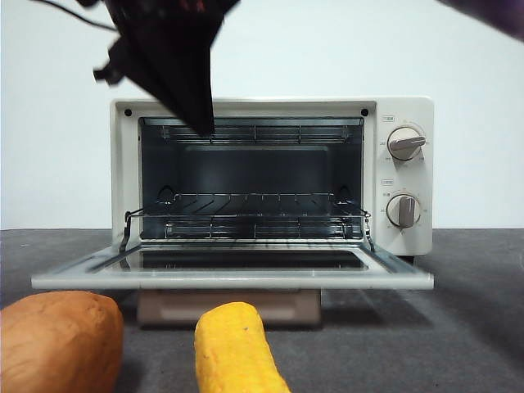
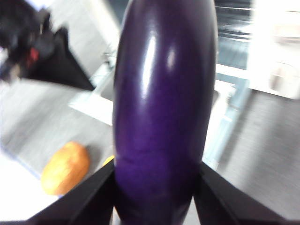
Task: Take the eggplant from the table,put the eggplant in the oven
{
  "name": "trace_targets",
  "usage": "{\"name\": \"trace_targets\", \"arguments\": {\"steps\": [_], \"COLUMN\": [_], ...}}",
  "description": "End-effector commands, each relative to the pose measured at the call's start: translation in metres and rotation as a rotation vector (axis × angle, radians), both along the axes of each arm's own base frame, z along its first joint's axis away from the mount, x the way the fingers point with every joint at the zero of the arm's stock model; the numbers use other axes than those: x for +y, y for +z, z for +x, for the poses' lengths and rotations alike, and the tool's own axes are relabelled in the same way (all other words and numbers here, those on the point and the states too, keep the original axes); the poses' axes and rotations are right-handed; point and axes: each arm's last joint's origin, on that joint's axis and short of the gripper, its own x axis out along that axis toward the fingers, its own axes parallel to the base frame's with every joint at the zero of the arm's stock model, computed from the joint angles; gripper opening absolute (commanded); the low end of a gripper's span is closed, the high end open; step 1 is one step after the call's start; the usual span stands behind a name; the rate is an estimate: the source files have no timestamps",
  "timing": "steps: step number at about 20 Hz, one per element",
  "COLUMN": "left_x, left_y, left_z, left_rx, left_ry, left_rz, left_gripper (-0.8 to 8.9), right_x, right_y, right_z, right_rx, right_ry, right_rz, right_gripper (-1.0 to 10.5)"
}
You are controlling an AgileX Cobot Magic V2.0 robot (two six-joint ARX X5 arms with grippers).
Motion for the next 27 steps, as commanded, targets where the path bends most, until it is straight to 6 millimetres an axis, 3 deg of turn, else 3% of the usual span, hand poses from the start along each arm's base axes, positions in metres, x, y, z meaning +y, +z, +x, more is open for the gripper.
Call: {"name": "trace_targets", "arguments": {"steps": [1,9,13,17,21,27], "left_x": [0.011,0.078,0.113,0.142,0.158,0.162], "left_y": [0.021,0.065,0.053,0.033,0.022,0.024], "left_z": [-0.008,-0.034,-0.048,-0.065,-0.074,-0.072], "left_rx": [-0.088,-0.352,-0.433,-0.467,-0.474,-0.506], "left_ry": [0.011,0.258,0.410,0.528,0.599,0.621], "left_rz": [-0.026,-0.034,-0.090,-0.091,-0.073,-0.079], "left_gripper": [0.07,0.07,0.07,0.07,0.07,0.07], "right_x": [0.013,0.068,0.106,0.144,0.172,0.200], "right_y": [0.004,0.005,0.003,-0.017,-0.045,-0.070], "right_z": [0.006,0.050,0.080,0.110,0.138,0.165], "right_rx": [-0.052,0.001,-0.024,-0.148,-0.293,-0.510], "right_ry": [0.108,0.288,0.361,0.367,0.319,0.277], "right_rz": [-0.024,-0.373,-0.528,-0.765,-0.958,-1.106], "right_gripper": [1.4,1.4,1.4,1.4,1.4,1.4]}}
